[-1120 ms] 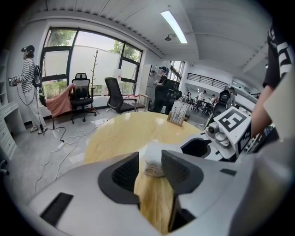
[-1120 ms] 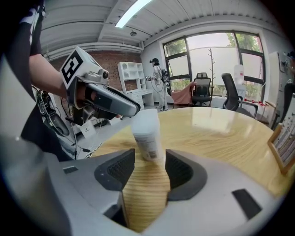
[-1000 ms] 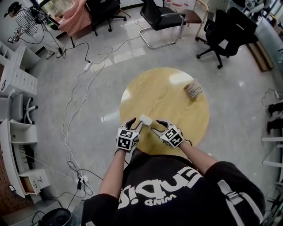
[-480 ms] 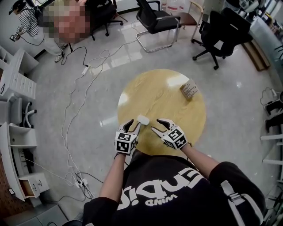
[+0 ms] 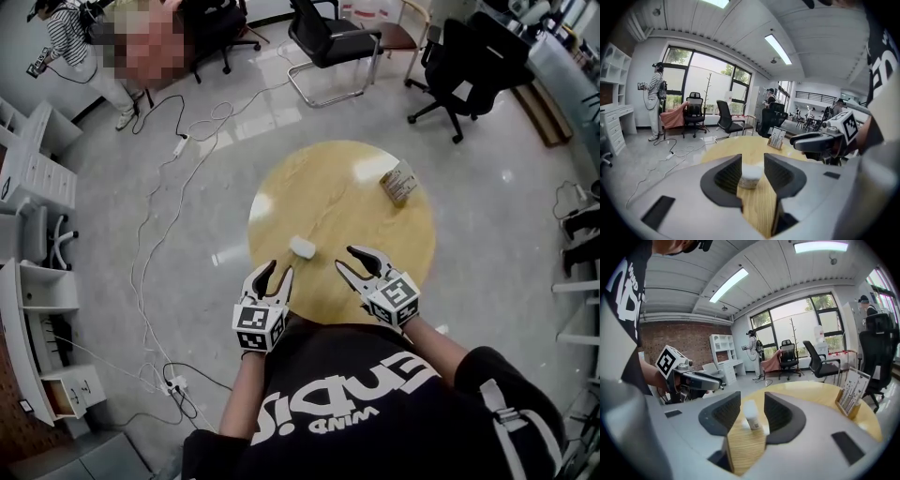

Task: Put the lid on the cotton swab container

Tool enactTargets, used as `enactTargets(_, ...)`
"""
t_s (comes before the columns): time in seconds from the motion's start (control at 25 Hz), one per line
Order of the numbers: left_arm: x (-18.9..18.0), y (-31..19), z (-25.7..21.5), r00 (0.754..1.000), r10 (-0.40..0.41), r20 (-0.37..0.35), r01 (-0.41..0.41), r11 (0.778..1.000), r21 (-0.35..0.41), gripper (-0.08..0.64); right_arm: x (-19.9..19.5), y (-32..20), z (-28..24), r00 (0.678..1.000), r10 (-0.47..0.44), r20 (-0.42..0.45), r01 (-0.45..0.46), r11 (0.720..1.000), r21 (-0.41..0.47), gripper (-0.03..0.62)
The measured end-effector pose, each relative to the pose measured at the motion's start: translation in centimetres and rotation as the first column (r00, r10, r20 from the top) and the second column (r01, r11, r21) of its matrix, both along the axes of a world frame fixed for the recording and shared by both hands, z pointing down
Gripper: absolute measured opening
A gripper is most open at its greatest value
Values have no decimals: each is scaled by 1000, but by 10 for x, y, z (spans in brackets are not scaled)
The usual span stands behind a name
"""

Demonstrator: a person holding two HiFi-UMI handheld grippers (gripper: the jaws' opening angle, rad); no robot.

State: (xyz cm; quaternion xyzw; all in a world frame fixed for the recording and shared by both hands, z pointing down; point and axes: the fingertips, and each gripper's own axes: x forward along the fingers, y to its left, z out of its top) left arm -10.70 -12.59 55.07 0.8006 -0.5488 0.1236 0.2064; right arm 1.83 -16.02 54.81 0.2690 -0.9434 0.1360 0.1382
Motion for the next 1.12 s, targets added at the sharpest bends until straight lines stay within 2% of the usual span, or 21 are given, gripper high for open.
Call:
enactTargets(0.16, -10, 21, -19, 998, -64, -17, 65, 996, 60, 122, 19, 2, -23, 998, 49, 44, -50, 998, 29, 113)
enactTargets(0.28, -17, 38, -28, 993, -106, -45, 109, 992, 71, 86, 31, 7, -39, 995, 74, 73, -77, 996, 42, 72)
enactTargets(0.4, -25, 50, -33, 988, -148, -45, 151, 985, 81, 35, 42, 10, -46, 993, 95, 72, -99, 994, 53, 44)
enactTargets(0.52, -33, 54, -38, 982, -187, -24, 189, 976, 107, 17, 49, 8, -47, 991, 123, 58, -127, 989, 71, 4)
enactTargets(1.12, -39, 53, -44, 970, -241, -4, 239, 960, 146, 12, 45, 7, -44, 990, 136, 32, -138, 985, 105, 3)
